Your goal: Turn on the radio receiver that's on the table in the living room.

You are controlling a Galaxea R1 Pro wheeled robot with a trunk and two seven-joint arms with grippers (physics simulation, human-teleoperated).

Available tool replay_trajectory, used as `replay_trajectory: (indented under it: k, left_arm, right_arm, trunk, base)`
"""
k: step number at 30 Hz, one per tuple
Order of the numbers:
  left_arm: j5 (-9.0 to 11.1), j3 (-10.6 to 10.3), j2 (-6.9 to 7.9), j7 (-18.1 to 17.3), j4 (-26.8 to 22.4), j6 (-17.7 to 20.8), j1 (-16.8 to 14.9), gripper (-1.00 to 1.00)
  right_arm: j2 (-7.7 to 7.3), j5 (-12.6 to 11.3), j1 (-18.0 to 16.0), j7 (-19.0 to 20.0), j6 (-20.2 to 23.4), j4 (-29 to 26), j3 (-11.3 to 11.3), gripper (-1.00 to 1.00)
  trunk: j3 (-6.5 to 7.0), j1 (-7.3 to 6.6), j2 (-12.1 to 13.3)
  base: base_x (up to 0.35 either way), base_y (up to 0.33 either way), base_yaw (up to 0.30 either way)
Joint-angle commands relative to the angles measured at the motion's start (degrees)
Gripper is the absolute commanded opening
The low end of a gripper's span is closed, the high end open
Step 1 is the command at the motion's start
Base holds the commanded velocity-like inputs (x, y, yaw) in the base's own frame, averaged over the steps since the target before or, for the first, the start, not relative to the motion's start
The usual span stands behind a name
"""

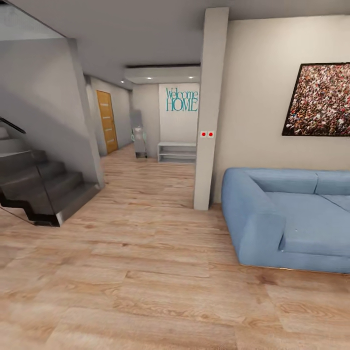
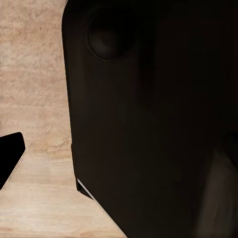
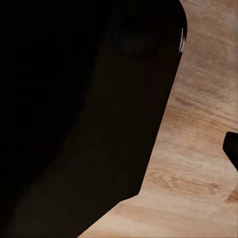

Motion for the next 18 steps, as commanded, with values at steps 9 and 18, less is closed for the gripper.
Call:
replay_trajectory:
  k: [9, 18]
  left_arm:
    - [0.0, 0.0, 0.0, 0.0, 0.0, 0.0, 0.0, 1.0]
    - [0.0, 0.0, 0.0, 0.0, 0.0, -0.1, 0.0, 1.0]
  right_arm:
    - [0.0, 0.0, 0.0, 0.0, 0.0, 0.0, 0.0, 1.0]
    - [0.0, 0.0, 0.0, 0.0, 0.0, 0.0, 0.0, 1.0]
  trunk:
    - [0.0, 0.0, 0.0]
    - [0.0, 0.0, 0.0]
  base:
    - [0.0, 0.0, -0.281]
    - [0.0, 0.0, -0.282]
